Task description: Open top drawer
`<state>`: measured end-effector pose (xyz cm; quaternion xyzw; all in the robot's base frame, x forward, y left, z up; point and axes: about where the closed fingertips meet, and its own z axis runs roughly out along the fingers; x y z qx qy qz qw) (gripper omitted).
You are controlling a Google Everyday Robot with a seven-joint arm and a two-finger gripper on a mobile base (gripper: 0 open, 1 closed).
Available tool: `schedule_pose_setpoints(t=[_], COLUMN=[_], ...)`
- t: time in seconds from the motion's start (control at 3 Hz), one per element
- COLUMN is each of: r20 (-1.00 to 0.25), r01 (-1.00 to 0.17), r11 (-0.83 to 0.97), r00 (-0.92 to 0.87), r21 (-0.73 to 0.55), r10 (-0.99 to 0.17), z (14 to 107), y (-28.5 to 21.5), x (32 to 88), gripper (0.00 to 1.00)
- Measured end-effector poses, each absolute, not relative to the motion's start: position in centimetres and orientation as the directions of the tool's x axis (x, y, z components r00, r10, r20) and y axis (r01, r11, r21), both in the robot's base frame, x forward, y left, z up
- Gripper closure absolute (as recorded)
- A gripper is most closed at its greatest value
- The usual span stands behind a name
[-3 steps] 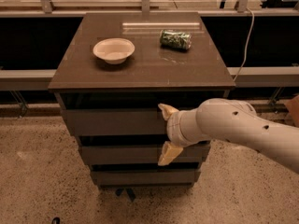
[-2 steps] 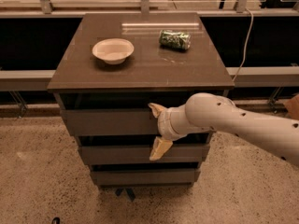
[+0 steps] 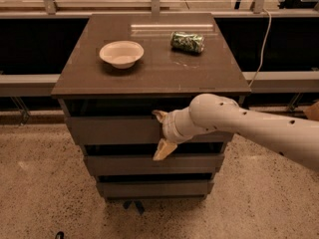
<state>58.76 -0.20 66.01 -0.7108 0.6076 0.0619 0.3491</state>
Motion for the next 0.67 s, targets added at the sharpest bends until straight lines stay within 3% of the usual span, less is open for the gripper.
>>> schedule_pose_setpoints(t=[0.33, 0.67], r20=[-0.470, -0.435], r01=[-0.902, -0.902], r11=[-0.040, -0.062], r00=[0.261, 0.265], r21=[-0.429, -0.427], r10=[-0.843, -0.861], z=[67.9, 69.1], y=[-0.4, -0.7], x=[59.9, 60.4], gripper=[0.21, 0.21])
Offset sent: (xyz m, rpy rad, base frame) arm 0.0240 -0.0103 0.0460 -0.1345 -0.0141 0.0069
